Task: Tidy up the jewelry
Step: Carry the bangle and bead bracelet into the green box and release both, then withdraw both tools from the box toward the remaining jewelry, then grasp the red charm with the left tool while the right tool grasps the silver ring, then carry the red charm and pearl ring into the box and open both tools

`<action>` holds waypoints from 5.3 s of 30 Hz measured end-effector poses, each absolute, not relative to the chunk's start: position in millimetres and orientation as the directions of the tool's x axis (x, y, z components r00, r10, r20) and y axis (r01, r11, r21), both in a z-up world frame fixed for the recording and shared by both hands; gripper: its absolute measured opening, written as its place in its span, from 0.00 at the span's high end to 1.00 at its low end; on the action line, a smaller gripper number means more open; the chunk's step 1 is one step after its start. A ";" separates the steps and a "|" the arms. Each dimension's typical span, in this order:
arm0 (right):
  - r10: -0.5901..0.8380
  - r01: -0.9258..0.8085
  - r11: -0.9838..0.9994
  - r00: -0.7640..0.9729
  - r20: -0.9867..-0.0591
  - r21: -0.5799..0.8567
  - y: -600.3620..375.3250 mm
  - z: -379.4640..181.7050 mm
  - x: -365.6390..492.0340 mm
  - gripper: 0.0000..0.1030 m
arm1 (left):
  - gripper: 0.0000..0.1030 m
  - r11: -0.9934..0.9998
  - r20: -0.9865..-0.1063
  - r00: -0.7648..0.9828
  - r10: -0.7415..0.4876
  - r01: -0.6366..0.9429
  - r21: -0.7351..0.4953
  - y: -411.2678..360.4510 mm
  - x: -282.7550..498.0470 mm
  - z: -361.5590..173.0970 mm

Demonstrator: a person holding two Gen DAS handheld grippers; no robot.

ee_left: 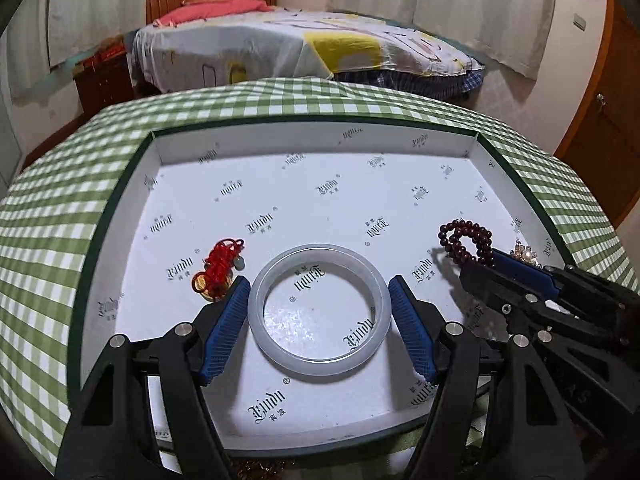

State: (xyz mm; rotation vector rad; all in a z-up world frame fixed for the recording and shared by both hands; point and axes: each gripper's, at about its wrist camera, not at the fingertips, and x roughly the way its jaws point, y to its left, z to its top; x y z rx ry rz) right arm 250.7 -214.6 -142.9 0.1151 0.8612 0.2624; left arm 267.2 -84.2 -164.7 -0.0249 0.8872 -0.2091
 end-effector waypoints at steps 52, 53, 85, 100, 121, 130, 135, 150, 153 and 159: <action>0.195 -0.120 0.980 0.752 -0.630 0.161 -232.3 -107.0 133.7 0.50 | 0.27 0.994 -0.608 0.788 -0.100 0.051 -0.097 -13.0 130.2 -111.1; 0.195 -0.119 0.980 0.747 -0.636 0.161 -232.3 -111.0 130.5 0.50 | 0.27 0.994 -0.614 0.783 -0.098 0.050 -0.095 -13.3 127.0 -113.4; 0.192 -0.119 0.981 0.715 -0.672 0.155 -238.6 -139.4 112.8 0.62 | 0.35 0.994 -0.689 0.718 -0.100 0.046 -0.096 -13.0 117.0 -148.4; 0.218 -0.179 0.975 0.660 -0.719 0.131 -217.9 -154.8 115.7 0.78 | 0.35 0.992 -0.696 0.707 -0.126 0.081 -0.097 -23.7 116.7 -151.0; 0.245 -0.167 0.970 0.675 -0.696 0.179 -229.9 -152.0 113.8 0.78 | 0.68 0.965 -0.743 0.628 -0.232 0.243 -0.097 -89.7 127.6 -167.2; 0.246 -0.169 0.969 0.671 -0.699 0.178 -227.7 -153.2 114.0 0.78 | 0.82 0.963 -0.734 0.635 -0.242 0.252 -0.099 -86.8 124.7 -167.3; 0.241 -0.171 0.970 0.679 -0.693 0.171 -225.7 -150.4 113.2 0.78 | 0.86 0.965 -0.726 0.645 -0.238 0.242 -0.101 -80.8 121.0 -163.2; 0.235 -0.181 0.972 0.693 -0.682 0.151 -220.7 -143.1 110.4 0.78 | 0.90 0.970 -0.700 0.675 -0.233 0.216 -0.115 -64.9 116.9 -149.6; 0.234 -0.180 0.972 0.695 -0.680 0.151 -220.7 -142.5 110.1 0.78 | 0.90 0.970 -0.694 0.681 -0.233 0.214 -0.115 -62.6 116.4 -146.2; 0.235 -0.179 0.972 0.701 -0.673 0.153 -220.7 -138.2 109.6 0.78 | 0.90 0.971 -0.679 0.696 -0.231 0.207 -0.118 -58.4 116.1 -137.3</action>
